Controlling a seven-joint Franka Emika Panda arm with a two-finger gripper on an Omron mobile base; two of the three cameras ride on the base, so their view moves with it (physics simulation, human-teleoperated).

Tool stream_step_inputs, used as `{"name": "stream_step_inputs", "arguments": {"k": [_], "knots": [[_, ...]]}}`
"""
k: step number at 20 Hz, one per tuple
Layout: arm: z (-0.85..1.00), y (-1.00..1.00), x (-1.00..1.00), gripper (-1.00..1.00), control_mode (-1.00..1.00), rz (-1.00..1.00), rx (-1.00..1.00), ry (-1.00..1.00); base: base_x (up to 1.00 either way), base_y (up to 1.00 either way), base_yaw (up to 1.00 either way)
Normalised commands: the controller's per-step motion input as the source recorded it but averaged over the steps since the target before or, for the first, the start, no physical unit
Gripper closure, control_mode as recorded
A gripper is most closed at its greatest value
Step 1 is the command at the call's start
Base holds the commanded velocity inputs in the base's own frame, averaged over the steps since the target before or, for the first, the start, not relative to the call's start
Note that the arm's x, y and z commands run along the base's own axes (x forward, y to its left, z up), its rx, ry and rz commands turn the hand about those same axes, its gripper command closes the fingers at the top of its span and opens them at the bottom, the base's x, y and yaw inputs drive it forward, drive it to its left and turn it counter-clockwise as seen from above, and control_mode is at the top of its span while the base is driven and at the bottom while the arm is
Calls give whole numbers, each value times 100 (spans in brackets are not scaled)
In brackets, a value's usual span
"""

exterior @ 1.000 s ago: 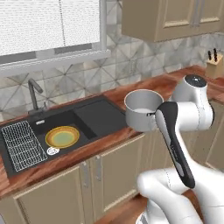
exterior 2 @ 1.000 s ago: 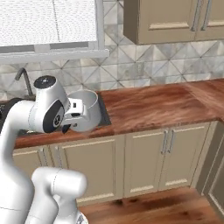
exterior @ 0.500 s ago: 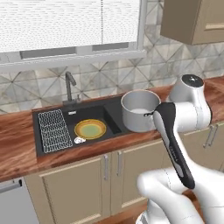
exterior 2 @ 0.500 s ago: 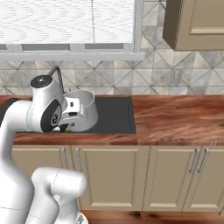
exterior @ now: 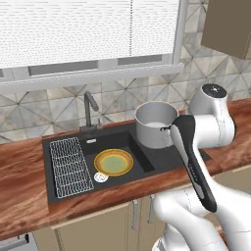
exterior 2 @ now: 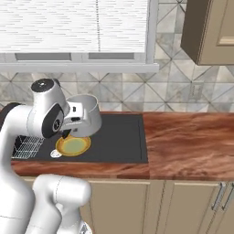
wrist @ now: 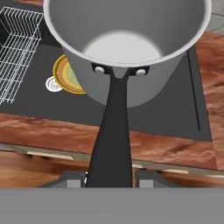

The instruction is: Pick the saucepan and jar and place them in the sink. Then turn on the water.

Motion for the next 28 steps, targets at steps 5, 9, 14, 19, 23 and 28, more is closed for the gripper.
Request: {"name": "stream_step_inputs", "arguments": {"k": [5, 9, 14, 19, 23, 28], "knots": [[0, 0, 0, 100, 100, 0, 0, 0, 1, 7, 12], [0, 0, 0, 100, 100, 0, 0, 0, 31, 14, 14], [0, 0, 0, 100, 100, 0, 0, 0, 86, 2, 10], [0, 0, 0, 100, 100, 0, 0, 0, 7, 0, 1], [-1, 0, 0, 100, -100, 0, 0, 0, 0, 0, 0], [-48, 20, 15, 100, -100, 3, 6, 1, 0, 0, 0]]}}
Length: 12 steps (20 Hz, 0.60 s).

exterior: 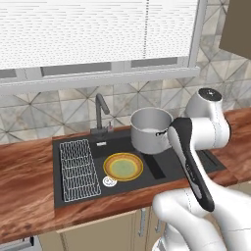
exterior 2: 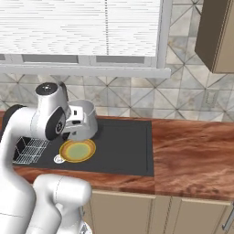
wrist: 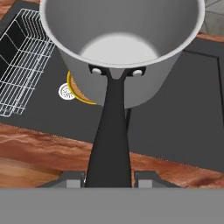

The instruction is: Pick the saucepan and jar and place them in the sink. Then turn on the water.

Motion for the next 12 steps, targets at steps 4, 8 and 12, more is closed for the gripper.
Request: {"name": "stream_step_inputs", "arguments": {"k": [4, 8, 12], "knots": [[-33, 40, 12, 100, -100, 4, 0, 5, 0, 0, 0], [-37, 26, 4, 100, -100, 3, -1, 14, 0, 0, 0], [-63, 9, 9, 100, -100, 7, 0, 12, 0, 0, 0]]}}
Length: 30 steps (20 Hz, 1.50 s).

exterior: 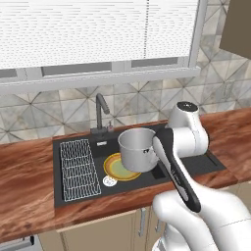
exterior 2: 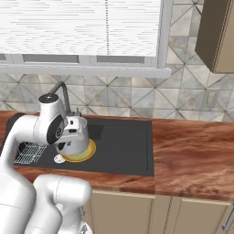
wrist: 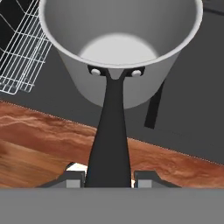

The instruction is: Pick the saucepan and jar and place them in the sink. Then turn on the water.

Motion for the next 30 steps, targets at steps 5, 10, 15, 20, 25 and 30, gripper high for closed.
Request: {"name": "stream_step_inputs", "arguments": {"k": [5, 10, 15, 20, 25, 30], "knots": [[-32, 10, 22, 100, -100, 3, 0, 11, 0, 0, 0], [-19, 16, 27, 100, -100, 0, 0, 4, 0, 0, 0], [-18, 14, 51, 100, -100, 0, 0, 1, 0, 0, 0], [-33, 13, 56, 100, -100, 0, 0, -2, 0, 0, 0], [-29, 6, 48, 100, -100, 0, 0, -1, 0, 0, 0], [-20, 2, 51, 100, -100, 0, 0, 1, 0, 0, 0]]}}
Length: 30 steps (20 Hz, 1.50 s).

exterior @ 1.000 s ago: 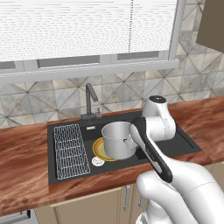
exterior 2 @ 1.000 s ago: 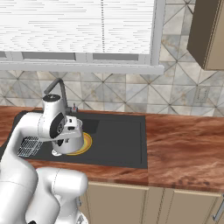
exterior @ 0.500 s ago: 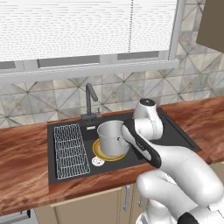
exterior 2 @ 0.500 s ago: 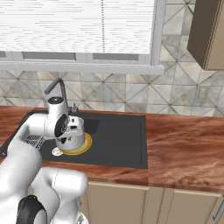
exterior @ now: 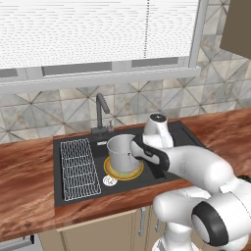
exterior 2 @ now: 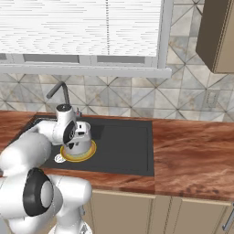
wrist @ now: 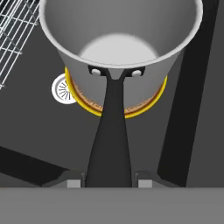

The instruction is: Pick the saucepan and jar and place them in the sink. Then turn on the water.

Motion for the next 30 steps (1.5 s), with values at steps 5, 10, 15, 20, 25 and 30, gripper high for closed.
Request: {"name": "stream_step_inputs", "arguments": {"k": [5, 10, 15, 20, 25, 30], "knots": [[-21, 2, 39, 100, -100, 0, 0, 5, 0, 0, 0], [-37, 13, 13, 100, -100, 0, 0, 8, 0, 0, 0], [-27, 17, 5, 100, -100, 0, 0, 1, 0, 0, 0], [-9, 2, 0, 100, -100, 1, 0, 3, 0, 0, 0], [0, 0, 0, 100, -100, 0, 0, 0, 0, 0, 0], [0, 0, 0, -100, -100, 0, 0, 0, 0, 0, 0]]}}
